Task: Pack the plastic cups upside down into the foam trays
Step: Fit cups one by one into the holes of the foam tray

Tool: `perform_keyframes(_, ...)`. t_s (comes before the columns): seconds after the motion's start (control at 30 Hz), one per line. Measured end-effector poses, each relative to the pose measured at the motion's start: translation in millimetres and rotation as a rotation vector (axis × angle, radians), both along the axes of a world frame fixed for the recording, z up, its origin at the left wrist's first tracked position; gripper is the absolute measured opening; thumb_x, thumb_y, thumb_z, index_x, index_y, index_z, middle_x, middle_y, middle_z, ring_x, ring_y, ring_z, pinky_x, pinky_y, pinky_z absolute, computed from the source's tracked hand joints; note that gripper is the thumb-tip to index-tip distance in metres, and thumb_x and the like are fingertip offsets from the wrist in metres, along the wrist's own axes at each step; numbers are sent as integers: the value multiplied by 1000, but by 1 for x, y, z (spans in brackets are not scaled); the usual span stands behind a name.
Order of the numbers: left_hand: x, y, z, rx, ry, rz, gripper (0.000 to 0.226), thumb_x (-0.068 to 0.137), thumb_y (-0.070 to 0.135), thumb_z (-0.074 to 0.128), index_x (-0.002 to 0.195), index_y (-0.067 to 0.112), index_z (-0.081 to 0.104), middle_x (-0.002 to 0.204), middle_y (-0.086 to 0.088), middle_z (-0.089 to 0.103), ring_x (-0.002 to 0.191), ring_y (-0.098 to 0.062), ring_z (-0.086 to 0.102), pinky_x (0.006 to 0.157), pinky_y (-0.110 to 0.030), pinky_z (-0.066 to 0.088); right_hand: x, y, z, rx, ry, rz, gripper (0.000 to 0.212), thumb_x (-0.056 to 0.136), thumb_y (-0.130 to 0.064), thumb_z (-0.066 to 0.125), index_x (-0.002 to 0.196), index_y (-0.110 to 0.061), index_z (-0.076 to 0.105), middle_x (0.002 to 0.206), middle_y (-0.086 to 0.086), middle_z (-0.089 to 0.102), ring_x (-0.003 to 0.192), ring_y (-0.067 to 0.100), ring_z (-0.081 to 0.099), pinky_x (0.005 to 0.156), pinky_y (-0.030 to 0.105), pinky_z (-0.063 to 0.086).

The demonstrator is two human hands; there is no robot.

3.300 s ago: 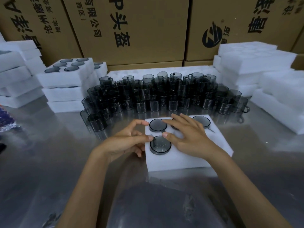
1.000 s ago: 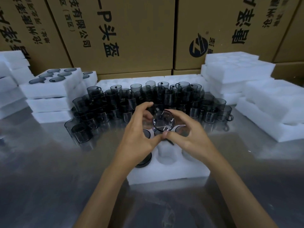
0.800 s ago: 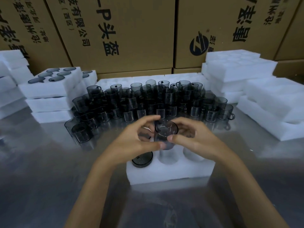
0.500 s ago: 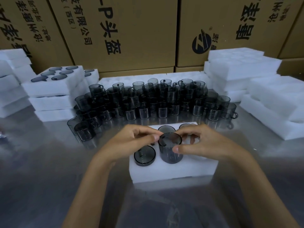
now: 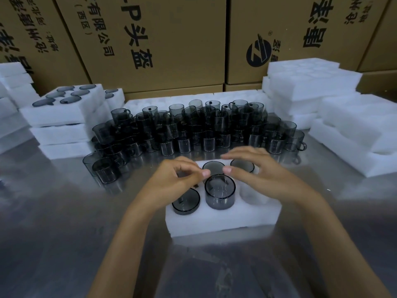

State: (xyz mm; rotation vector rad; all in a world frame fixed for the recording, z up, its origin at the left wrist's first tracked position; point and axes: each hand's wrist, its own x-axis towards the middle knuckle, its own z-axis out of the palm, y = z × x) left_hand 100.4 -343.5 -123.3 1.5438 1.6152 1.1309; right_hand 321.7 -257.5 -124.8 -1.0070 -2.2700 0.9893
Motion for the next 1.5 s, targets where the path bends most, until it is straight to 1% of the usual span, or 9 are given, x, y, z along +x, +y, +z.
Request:
perform_keyframes(0.07, 5, 3, -3, 38, 80, 71, 15, 78, 41, 77, 89, 31, 77, 112, 14, 62, 114, -1, 55, 98, -20, 38, -4, -1, -3, 34, -59, -92, 63, 76, -70, 60, 136, -50, 54, 149, -24, 39, 144, -2, 17, 123, 38, 16)
perform_keyframes(0.17, 4, 4, -3, -59, 176, 107, 42, 78, 50, 77, 117, 42, 63, 137, 18, 48, 137, -8, 37, 116, -40, 31, -2, 0, -4, -47, -90, -103, 84, 63, -82, 57, 142, -56, 42, 160, -23, 23, 148, -3, 4, 125, 45, 9)
perform_keyframes(0.33, -9, -1, 0, -324, 70, 20, 114, 48, 77, 81, 147, 53, 31, 163, 16, 18, 150, -9, 16, 120, -41, 24, 1, 7, -9, -154, -77, -75, 93, 61, -83, 66, 145, -59, 35, 163, -25, 15, 150, -1, 4, 122, 38, 12)
perform_keyframes(0.57, -10, 2, -3, -430, -33, -13, 146, 35, 67, 90, 154, 51, 8, 167, 14, -6, 153, -17, 10, 123, -45, 18, 8, 16, -12, -379, -77, 42, 127, 40, -85, 78, 150, -59, 19, 164, -29, -3, 151, 4, 6, 117, 32, 17)
perform_keyframes(0.73, -4, 3, -2, -497, 93, 30, 138, 46, 60, 82, 154, 50, -3, 163, 12, -24, 153, -15, -10, 121, -41, 10, 5, 15, -12, -365, -163, 8, 132, 40, -81, 75, 153, -58, 10, 163, -27, -14, 154, 11, 4, 119, 37, 18)
perform_keyframes(0.93, 3, 7, -1, -521, 124, 62, 116, 75, 44, 83, 154, 50, -1, 162, 10, -27, 154, -19, -5, 120, -42, 15, -2, 10, -13, -327, -168, -75, 103, 73, -57, 79, 155, -53, 16, 164, -25, -11, 154, 11, 8, 117, 34, 20)
perform_keyframes(1.17, 7, 10, 0, -519, 153, 88, 110, 81, 38, 80, 154, 52, -2, 163, 7, -26, 154, -22, 1, 119, -42, 18, -16, -1, -20, -149, -165, -218, 89, 82, -49, 77, 153, -50, 24, 167, -18, 4, 155, 15, 5, 122, 40, 16)
perform_keyframes(1.33, 7, 7, -4, -387, 142, 75, 111, 78, 37, 83, 155, 50, 4, 166, 8, -15, 154, -14, 2, 120, -38, 17, -10, 1, -21, -102, -97, -246, 90, 73, -54, 83, 150, -47, 37, 163, -16, 17, 153, 18, 11, 120, 40, 20)
perform_keyframes(1.5, 2, 1, -12, -172, 111, 77, 102, 71, 39, 87, 151, 48, 25, 166, 10, 12, 151, -9, 16, 121, -42, 26, -7, 2, -27, -41, -19, -279, 82, 65, -59, 85, 138, -43, 51, 137, -21, 33, 137, 9, 20, 103, 26, 22)
